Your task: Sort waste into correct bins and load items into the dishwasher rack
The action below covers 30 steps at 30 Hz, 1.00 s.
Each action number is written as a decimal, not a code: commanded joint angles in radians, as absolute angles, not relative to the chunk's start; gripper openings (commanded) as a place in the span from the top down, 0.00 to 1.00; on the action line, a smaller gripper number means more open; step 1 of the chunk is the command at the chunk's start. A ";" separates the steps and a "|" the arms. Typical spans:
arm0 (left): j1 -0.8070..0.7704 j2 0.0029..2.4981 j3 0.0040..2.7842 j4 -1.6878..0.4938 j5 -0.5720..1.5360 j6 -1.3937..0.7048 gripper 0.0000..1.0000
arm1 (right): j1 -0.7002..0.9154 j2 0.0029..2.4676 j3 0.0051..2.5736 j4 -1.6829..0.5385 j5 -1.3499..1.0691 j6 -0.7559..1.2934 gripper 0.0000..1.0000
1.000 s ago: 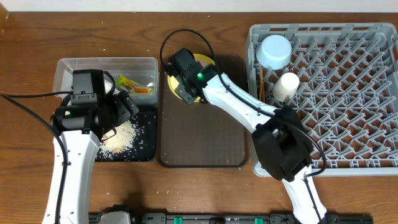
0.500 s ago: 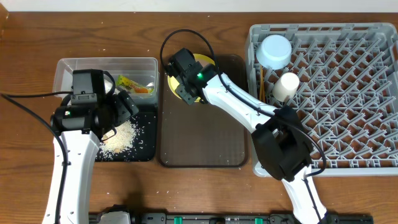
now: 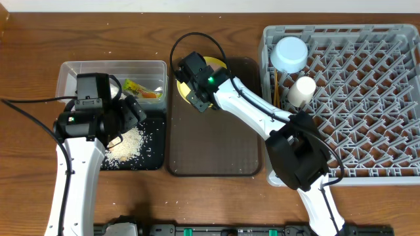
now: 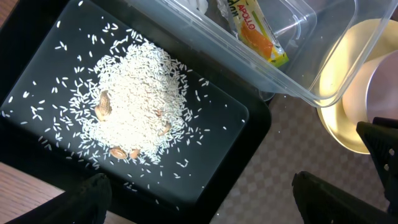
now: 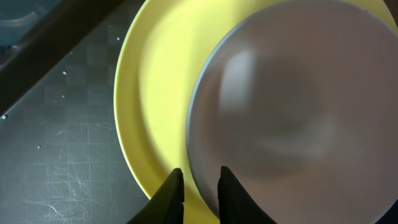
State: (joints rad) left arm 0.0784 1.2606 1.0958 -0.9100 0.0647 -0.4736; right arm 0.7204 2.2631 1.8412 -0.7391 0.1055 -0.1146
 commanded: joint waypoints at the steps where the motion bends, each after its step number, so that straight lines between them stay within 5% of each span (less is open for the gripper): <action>1: 0.082 1.262 1.110 -0.912 0.059 -0.468 0.04 | 0.720 2.276 1.848 -0.742 0.108 -0.114 0.85; 30: 0.082 1.262 1.110 -0.912 0.059 -0.468 0.04 | 0.719 2.276 1.847 -0.747 0.109 -0.140 0.84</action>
State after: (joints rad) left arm 0.0784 1.2606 1.0958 -0.9100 0.0647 -0.4736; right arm 0.7204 2.2635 1.8412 -0.7429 0.1055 -0.1226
